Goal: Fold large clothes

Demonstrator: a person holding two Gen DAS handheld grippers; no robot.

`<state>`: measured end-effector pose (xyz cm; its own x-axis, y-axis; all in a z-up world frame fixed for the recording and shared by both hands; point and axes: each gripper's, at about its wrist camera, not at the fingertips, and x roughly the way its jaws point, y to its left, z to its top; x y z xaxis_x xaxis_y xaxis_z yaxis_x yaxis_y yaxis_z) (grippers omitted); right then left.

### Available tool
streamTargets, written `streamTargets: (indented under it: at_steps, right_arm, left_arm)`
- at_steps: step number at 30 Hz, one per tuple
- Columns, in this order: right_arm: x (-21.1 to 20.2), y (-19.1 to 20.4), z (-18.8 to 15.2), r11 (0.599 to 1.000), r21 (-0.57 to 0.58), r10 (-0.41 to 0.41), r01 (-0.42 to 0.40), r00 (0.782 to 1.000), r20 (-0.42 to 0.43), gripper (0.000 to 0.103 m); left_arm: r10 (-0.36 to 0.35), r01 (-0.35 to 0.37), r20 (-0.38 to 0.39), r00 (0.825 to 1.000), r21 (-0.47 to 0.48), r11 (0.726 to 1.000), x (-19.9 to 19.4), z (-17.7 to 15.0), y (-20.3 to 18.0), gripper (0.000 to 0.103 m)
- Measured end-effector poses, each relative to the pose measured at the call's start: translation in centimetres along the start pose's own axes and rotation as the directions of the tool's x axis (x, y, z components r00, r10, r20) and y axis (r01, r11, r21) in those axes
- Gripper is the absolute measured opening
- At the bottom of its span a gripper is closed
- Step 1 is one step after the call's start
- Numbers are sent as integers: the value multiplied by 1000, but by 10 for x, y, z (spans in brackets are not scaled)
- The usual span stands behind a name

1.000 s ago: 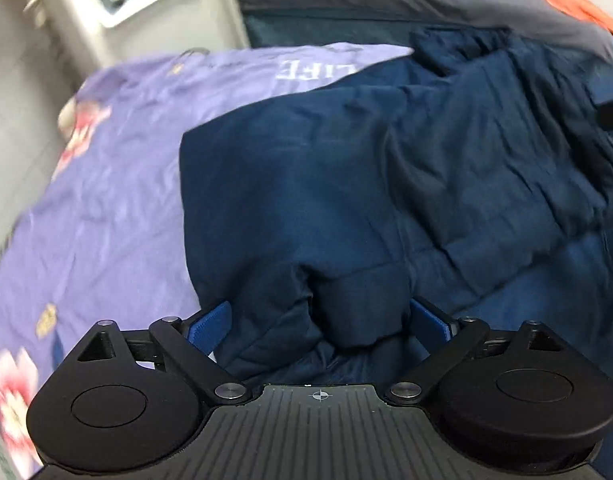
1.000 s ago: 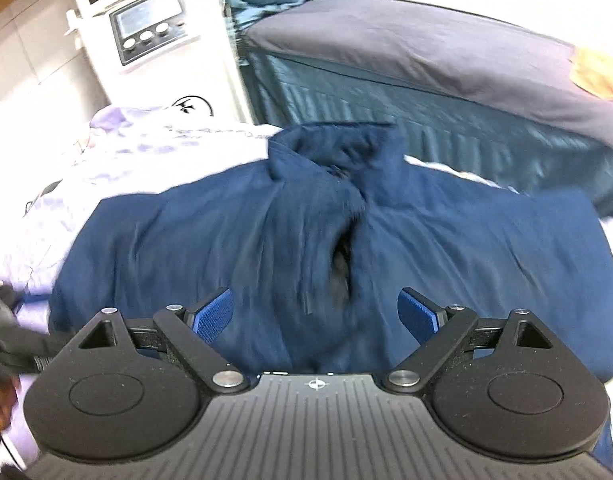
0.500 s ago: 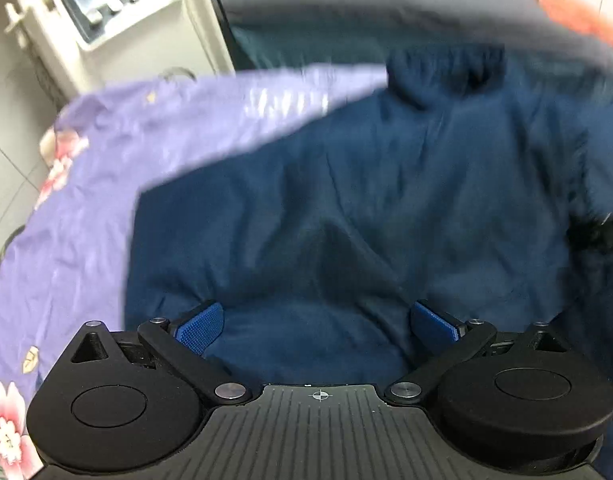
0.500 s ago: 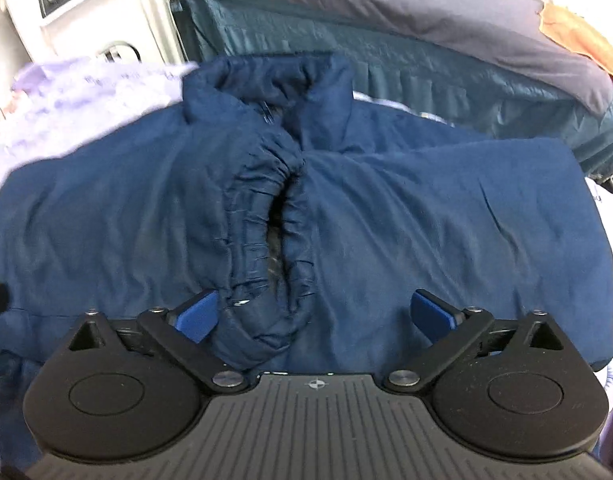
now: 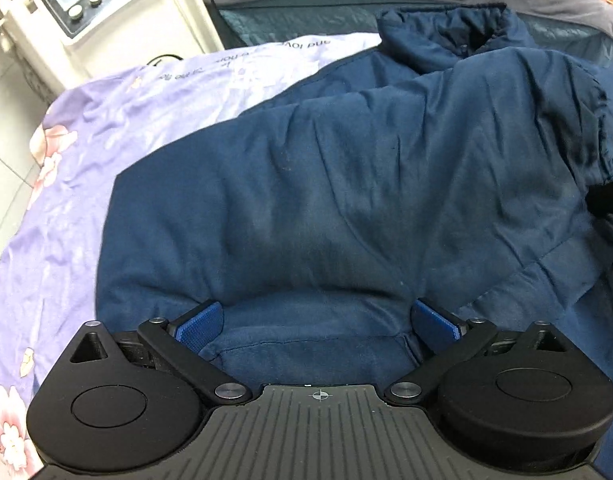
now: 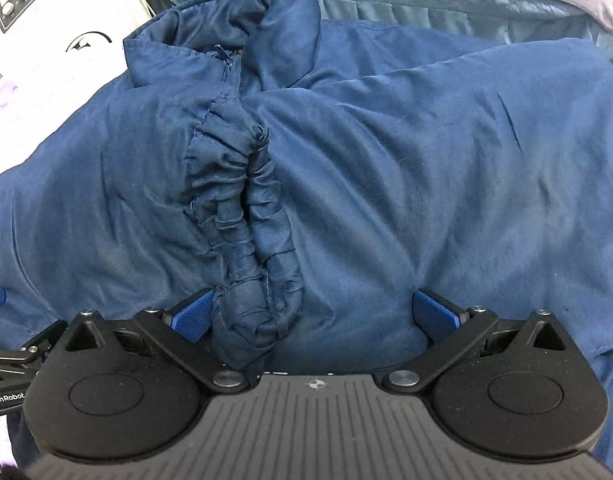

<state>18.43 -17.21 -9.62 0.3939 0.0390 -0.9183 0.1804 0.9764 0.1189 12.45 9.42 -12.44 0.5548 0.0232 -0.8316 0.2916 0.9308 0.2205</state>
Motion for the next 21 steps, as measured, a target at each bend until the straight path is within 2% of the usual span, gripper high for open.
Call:
streamTargets:
  at_steps: [3,6,8,13,15,19,21]
  right_arm:
    - [-19,0,-7,1000,20,-1,0,998,59,102]
    - [-49,-1,-28,999,25,25,-29,987,161,102]
    - [-68,-1,-46,999,-2,51,-51,978,201,102]
    - [-105,-10,-100,987,-133,115,-91,976,186,102]
    - [-117,-17,-124,981,-172,121,-90,977,175,102]
    - [-135,-36,-158,980,-162,140,-115,978,152,102]
    - [-143,-51,-172,983,-139,138,-118,980,143,102]
  left_arm:
    - [-12,12,51,999,-5,1000,-27,-8,2,103]
    - [-43,49,137,990,-39,998,-62,-29,9,103]
    - [-60,72,164,985,-68,995,-82,-45,15,103]
    - [-134,152,101,986,-197,969,-106,-95,29,103]
    - [-134,149,79,988,-245,958,-112,-114,32,103]
    - [-135,148,66,989,-302,942,-124,-146,35,103]
    - [-158,167,55,986,-329,930,-126,-156,36,103]
